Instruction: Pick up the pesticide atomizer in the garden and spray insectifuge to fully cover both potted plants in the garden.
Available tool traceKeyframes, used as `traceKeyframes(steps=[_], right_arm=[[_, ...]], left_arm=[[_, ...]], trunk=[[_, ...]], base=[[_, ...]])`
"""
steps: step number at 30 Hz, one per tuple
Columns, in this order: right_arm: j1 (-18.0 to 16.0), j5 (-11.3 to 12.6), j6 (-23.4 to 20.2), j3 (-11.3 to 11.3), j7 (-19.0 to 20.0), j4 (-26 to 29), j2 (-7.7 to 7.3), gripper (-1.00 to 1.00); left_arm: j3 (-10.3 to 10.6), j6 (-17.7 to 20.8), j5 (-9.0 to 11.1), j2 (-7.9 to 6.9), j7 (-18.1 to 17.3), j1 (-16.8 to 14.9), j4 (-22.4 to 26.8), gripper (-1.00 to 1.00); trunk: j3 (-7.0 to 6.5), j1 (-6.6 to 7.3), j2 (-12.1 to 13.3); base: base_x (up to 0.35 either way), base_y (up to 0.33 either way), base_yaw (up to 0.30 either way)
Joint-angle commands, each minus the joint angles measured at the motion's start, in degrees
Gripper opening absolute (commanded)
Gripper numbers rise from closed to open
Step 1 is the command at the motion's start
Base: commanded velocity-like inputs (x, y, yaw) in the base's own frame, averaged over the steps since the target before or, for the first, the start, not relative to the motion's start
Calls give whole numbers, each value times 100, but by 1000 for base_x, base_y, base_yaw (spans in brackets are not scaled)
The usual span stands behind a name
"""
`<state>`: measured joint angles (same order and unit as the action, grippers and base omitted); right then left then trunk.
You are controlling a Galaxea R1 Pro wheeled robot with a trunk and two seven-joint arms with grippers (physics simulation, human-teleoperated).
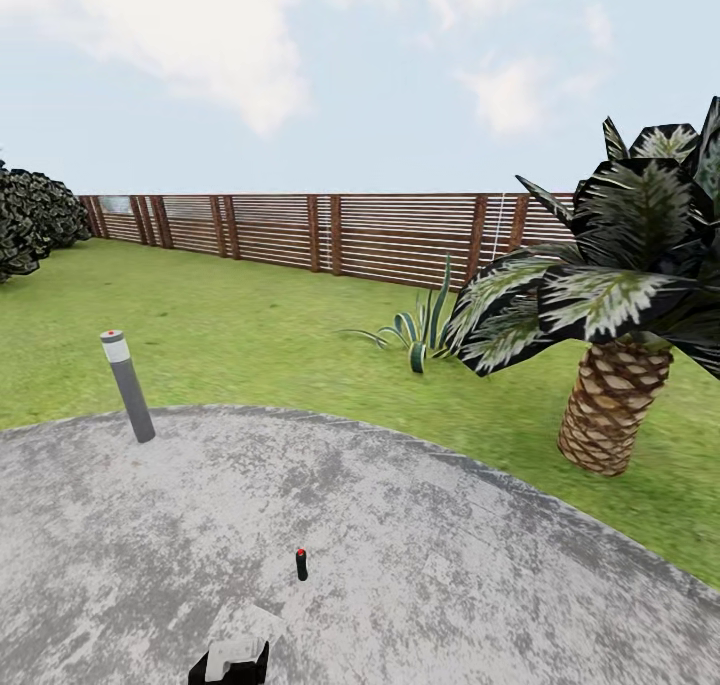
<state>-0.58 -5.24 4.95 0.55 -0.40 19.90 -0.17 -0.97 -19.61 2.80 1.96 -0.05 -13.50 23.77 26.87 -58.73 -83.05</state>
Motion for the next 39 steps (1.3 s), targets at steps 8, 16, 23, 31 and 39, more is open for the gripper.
traceKeyframes(steps=[8,16,23,31,39], right_arm=[[-3,-56,15,3,-4,-4,0,100],[-3,-56,16,7,-4,-4,-4,100],[-3,-56,16,7,-4,-4,-8,100],[-3,-56,15,7,-4,-4,-9,100],[-3,-56,15,7,-4,-4,-7,100]], left_arm=[[-9,-17,34,4,-4,-3,-4,100],[-9,-17,37,3,-4,-3,-4,100],[-9,-17,37,4,-4,-3,-4,100],[-9,-17,36,0,-4,-3,-4,100],[-9,-17,37,0,-4,-3,-4,100]], trunk=[[9,0,-3],[35,0,-3],[62,0,-3],[93,0,-3],[101,0,-3]], base=[[86,-148,22],[49,-78,202],[3,-5,239],[1,-21,240],[66,-203,62]])
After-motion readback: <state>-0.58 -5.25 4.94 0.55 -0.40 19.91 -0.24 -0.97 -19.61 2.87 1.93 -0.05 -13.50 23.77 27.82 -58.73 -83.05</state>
